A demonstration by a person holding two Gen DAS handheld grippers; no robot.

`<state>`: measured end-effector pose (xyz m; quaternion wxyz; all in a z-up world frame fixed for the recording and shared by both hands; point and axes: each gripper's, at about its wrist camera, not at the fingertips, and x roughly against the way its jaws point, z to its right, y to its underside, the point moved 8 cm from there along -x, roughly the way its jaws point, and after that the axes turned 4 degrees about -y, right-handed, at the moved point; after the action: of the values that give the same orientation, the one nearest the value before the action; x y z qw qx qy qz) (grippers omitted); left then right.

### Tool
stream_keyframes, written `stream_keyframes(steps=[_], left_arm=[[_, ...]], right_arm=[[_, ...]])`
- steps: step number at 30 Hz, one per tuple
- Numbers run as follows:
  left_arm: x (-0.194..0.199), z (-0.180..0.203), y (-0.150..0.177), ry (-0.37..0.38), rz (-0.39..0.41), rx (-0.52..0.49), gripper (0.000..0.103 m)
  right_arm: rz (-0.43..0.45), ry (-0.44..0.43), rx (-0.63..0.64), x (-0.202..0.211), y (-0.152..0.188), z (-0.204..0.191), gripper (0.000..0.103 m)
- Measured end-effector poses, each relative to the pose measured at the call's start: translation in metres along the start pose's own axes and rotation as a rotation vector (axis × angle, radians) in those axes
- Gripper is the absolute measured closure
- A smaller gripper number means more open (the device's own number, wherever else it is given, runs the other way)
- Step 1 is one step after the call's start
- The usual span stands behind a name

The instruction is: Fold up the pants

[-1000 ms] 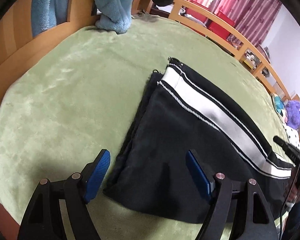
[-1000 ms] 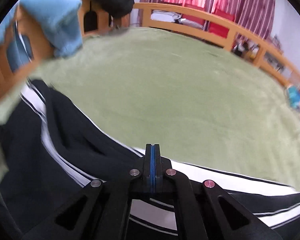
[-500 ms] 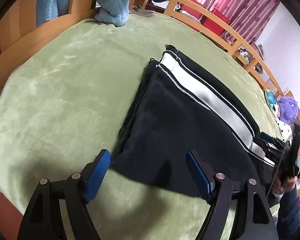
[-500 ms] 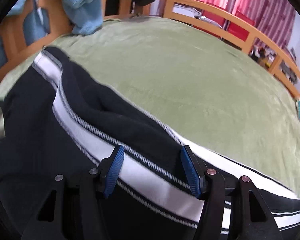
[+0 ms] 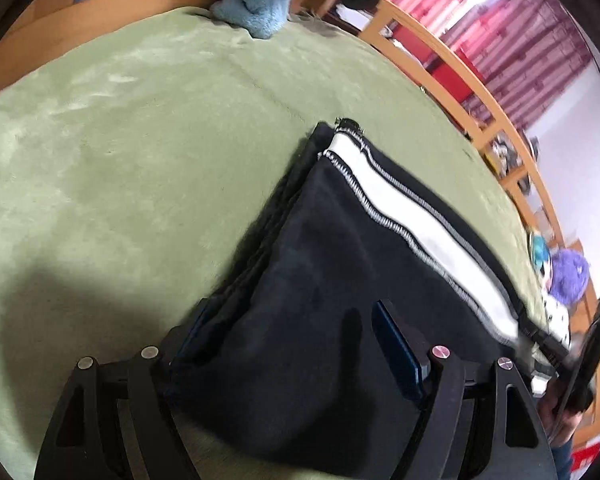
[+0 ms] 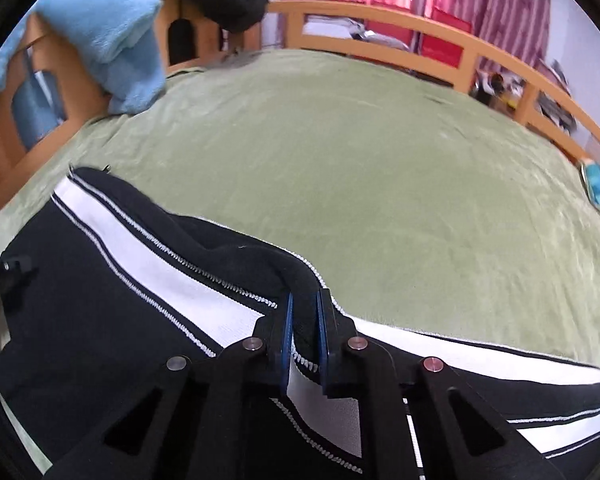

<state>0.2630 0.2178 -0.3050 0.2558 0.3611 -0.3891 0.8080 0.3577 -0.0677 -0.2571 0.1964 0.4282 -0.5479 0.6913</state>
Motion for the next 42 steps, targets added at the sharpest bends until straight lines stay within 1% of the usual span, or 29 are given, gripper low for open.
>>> stream_keyframes(steps=[1, 2, 3, 4, 5, 7, 8, 11, 12, 13, 14, 15, 16, 17, 18, 19, 20, 21, 23, 24, 26, 27, 30, 32, 33, 35, 38, 41, 42], left_arm=[[-0.002, 0.002, -0.002, -0.008, 0.011, 0.006, 0.046], [-0.003, 0.002, -0.004, -0.021, 0.018, 0.012, 0.057], [-0.005, 0.002, -0.006, 0.001, 0.008, 0.014, 0.079], [-0.007, 0.007, -0.008, 0.044, -0.018, 0.011, 0.084], [-0.006, 0.007, -0.011, 0.049, -0.021, 0.010, 0.085], [0.019, 0.010, -0.028, 0.031, 0.068, -0.023, 0.087], [0.039, 0.010, -0.041, 0.036, 0.122, -0.044, 0.087], [0.072, 0.007, -0.059, 0.163, 0.113, 0.012, 0.087], [0.075, 0.006, -0.062, 0.158, 0.120, -0.006, 0.087], [0.076, 0.006, -0.063, 0.122, 0.138, -0.054, 0.087], [0.068, 0.005, -0.060, 0.076, 0.131, -0.081, 0.086], [0.059, 0.001, -0.055, 0.046, 0.105, -0.077, 0.085], [0.047, -0.002, -0.046, 0.009, 0.062, -0.076, 0.082], [0.035, -0.007, -0.039, -0.058, 0.011, -0.087, 0.079], [0.028, -0.013, -0.035, -0.125, -0.018, -0.090, 0.074], [0.028, -0.019, -0.034, -0.185, -0.024, -0.089, 0.068], [0.033, -0.024, -0.035, -0.212, -0.003, -0.089, 0.064], [0.042, -0.025, -0.038, -0.233, 0.027, -0.092, 0.062], [0.064, -0.012, -0.044, -0.254, 0.090, -0.143, 0.060], [0.073, -0.001, -0.046, -0.248, 0.115, -0.175, 0.060], [0.088, 0.026, -0.050, -0.214, 0.155, -0.230, 0.055], [0.095, 0.042, -0.051, -0.193, 0.174, -0.249, 0.051], [0.101, 0.085, -0.052, -0.106, 0.193, -0.313, 0.042], [0.091, 0.113, -0.047, -0.053, 0.168, -0.355, 0.041], [0.085, 0.121, -0.044, -0.057, 0.160, -0.370, 0.041], [0.072, 0.130, -0.040, -0.087, 0.144, -0.376, 0.041], [0.058, 0.124, -0.030, -0.084, 0.094, -0.305, 0.041], [0.046, 0.105, -0.030, -0.105, 0.059, -0.258, 0.041], [0.044, 0.097, -0.033, -0.117, 0.057, -0.247, 0.041]], right_arm=[[-0.037, 0.016, 0.017, -0.009, 0.003, -0.002, 0.082], [-0.060, 0.026, 0.029, -0.014, 0.005, -0.003, 0.079], [-0.075, 0.030, 0.024, -0.014, 0.007, -0.002, 0.075], [-0.062, 0.010, -0.013, -0.007, 0.006, 0.000, 0.073], [-0.043, -0.010, -0.050, 0.003, 0.006, 0.004, 0.071], [-0.001, -0.021, -0.104, 0.022, 0.005, 0.013, 0.062], [0.025, -0.008, -0.127, 0.038, 0.006, 0.022, 0.060], [0.068, 0.035, -0.162, 0.074, 0.015, 0.044, 0.056], [0.074, 0.050, -0.173, 0.083, 0.020, 0.050, 0.050], [0.077, 0.069, -0.184, 0.090, 0.026, 0.054, 0.047], [0.070, 0.093, -0.205, 0.098, 0.038, 0.062, 0.047], [0.061, 0.097, -0.221, 0.100, 0.047, 0.067, 0.047], [0.044, 0.098, -0.239, 0.102, 0.060, 0.071, 0.047], [0.030, 0.102, -0.246, 0.103, 0.068, 0.073, 0.047], [0.008, 0.116, -0.254, 0.103, 0.079, 0.075, 0.047], [-0.016, 0.138, -0.261, 0.103, 0.093, 0.079, 0.047], [-0.025, 0.144, -0.268, 0.105, 0.100, 0.084, 0.047], [-0.038, 0.152, -0.282, 0.109, 0.112, 0.089, 0.047], [-0.045, 0.163, -0.300, 0.114, 0.124, 0.096, 0.047], [-0.045, 0.171, -0.310, 0.118, 0.132, 0.102, 0.047], [-0.043, 0.187, -0.325, 0.122, 0.143, 0.111, 0.047], [-0.038, 0.194, -0.333, 0.122, 0.144, 0.116, 0.047], [-0.010, 0.194, -0.336, 0.123, 0.138, 0.129, 0.047], [0.003, 0.192, -0.326, 0.119, 0.128, 0.138, 0.047], [0.005, 0.188, -0.324, 0.116, 0.123, 0.141, 0.046], [0.011, 0.140, -0.315, 0.105, 0.108, 0.140, 0.046], [0.051, 0.063, -0.272, 0.091, 0.080, 0.120, 0.046], [0.084, -0.015, -0.136, 0.072, 0.042, 0.071, 0.048], [0.097, -0.049, -0.084, 0.065, 0.029, 0.051, 0.054]])
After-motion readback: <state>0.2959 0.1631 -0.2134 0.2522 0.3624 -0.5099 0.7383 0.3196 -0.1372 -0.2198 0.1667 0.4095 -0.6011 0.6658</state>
